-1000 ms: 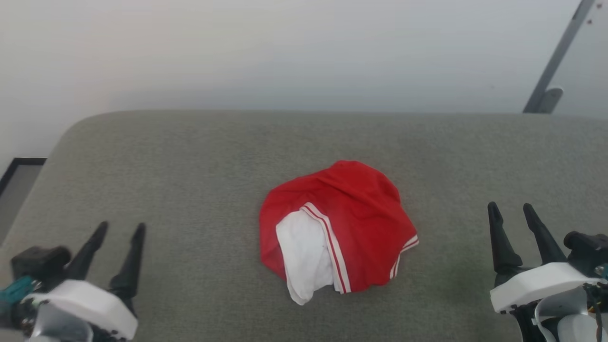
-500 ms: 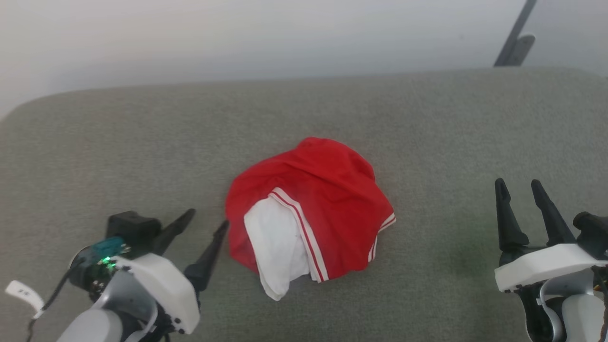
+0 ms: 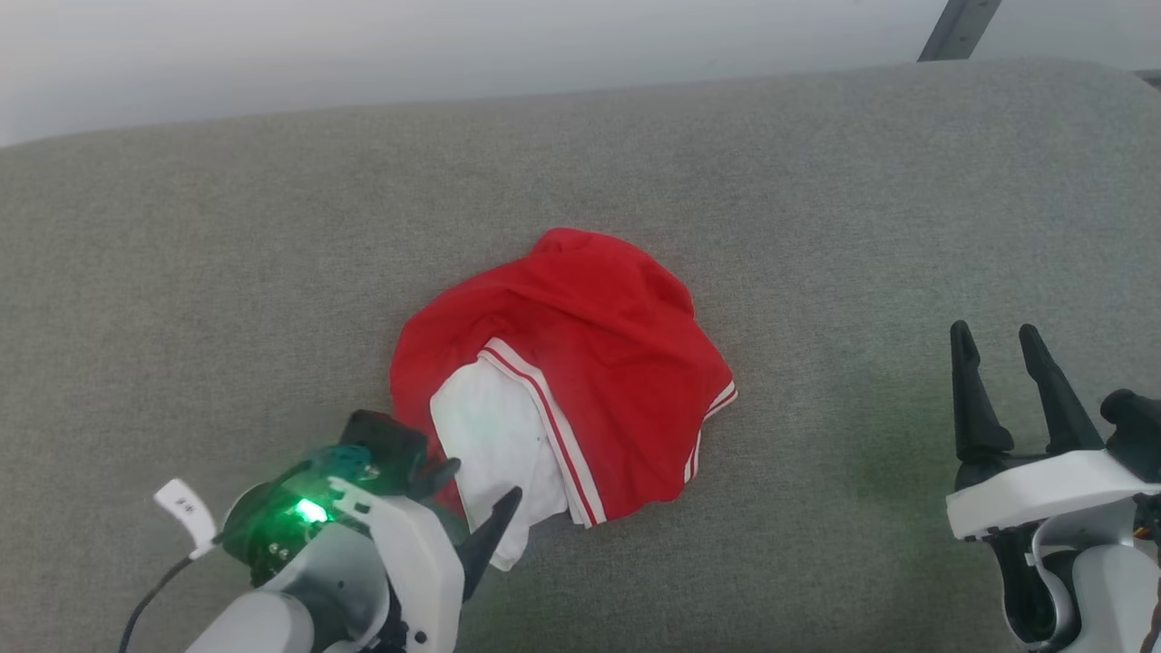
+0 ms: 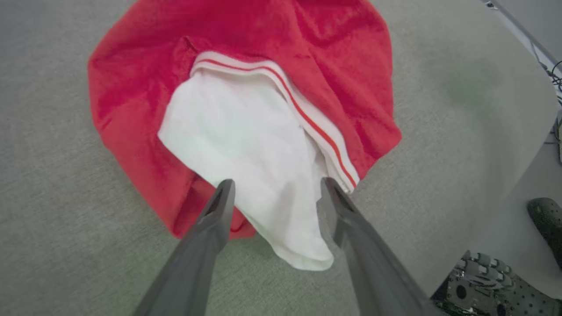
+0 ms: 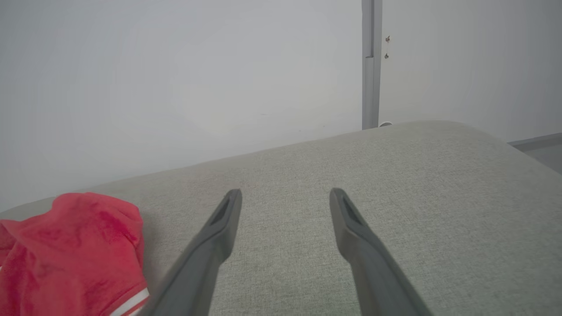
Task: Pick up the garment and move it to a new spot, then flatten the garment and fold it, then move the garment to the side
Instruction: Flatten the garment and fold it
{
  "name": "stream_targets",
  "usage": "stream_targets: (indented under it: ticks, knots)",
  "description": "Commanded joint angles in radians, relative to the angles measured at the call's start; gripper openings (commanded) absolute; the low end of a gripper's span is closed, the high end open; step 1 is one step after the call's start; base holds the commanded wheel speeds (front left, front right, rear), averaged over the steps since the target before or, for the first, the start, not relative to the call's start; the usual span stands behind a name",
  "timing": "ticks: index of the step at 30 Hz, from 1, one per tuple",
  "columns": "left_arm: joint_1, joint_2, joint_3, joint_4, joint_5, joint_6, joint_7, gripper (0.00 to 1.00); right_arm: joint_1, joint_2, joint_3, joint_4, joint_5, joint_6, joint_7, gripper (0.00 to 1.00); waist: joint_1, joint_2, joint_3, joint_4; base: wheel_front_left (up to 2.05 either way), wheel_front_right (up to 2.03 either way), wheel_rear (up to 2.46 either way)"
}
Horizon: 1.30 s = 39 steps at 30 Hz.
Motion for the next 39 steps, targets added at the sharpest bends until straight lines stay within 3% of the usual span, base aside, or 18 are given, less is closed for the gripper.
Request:
stream_targets:
  ticks: [1,8,14,15,16,17,29,34,39]
  knots:
    - [-0.017,0.000,-0.008,0.003,0.003,0.007,0.018,1.00,-0.014,0.000,0.001,0.001,0.002,0.000,-0.009,1.00,0.0000,0.0000,0.005,0.001,0.00,0.00,0.00]
    - [-0.021,-0.010,-0.049,0.035,0.011,0.038,0.104,1.00,-0.033,-0.002,0.009,0.015,0.005,0.000,-0.017,1.00,0.0000,0.0000,0.022,0.006,0.00,0.00,0.00]
    - [-0.037,-0.027,-0.072,0.053,0.008,0.029,0.121,1.00,-0.040,-0.004,0.014,0.023,0.007,0.000,-0.020,1.00,0.0000,0.0000,0.028,0.013,0.00,0.00,0.00]
    - [-0.039,-0.030,-0.075,0.056,0.007,0.028,0.121,0.92,-0.041,-0.004,0.015,0.024,0.007,0.000,-0.021,1.00,0.0000,0.0000,0.029,0.015,0.00,0.00,0.00]
    - [-0.042,-0.033,-0.075,0.059,0.008,0.025,0.111,0.63,-0.041,-0.004,0.016,0.025,0.007,0.000,-0.022,1.00,0.0000,0.0000,0.029,0.015,0.00,0.00,0.00]
    - [-0.047,-0.032,-0.076,0.064,0.014,0.022,0.105,0.00,-0.042,-0.005,0.018,0.025,0.007,0.000,-0.023,1.00,0.0000,0.0000,0.030,0.016,0.00,0.00,0.00]
    - [-0.046,0.004,-0.029,0.072,-0.017,0.025,0.083,0.00,-0.031,-0.011,0.012,0.030,0.008,0.000,-0.027,1.00,0.0000,0.0000,0.016,0.042,0.00,0.00,0.00]
    - [-0.013,0.073,0.061,0.018,-0.041,0.067,0.076,0.00,-0.018,-0.012,0.006,0.029,0.002,0.000,-0.023,1.00,0.0000,0.0000,-0.001,0.063,0.00,0.00,0.00]
    - [0.047,0.173,0.192,-0.037,-0.070,0.145,0.082,0.00,-0.002,-0.012,0.006,0.023,-0.004,0.000,-0.012,1.00,0.0000,0.0000,-0.020,0.087,0.00,0.00,0.00]
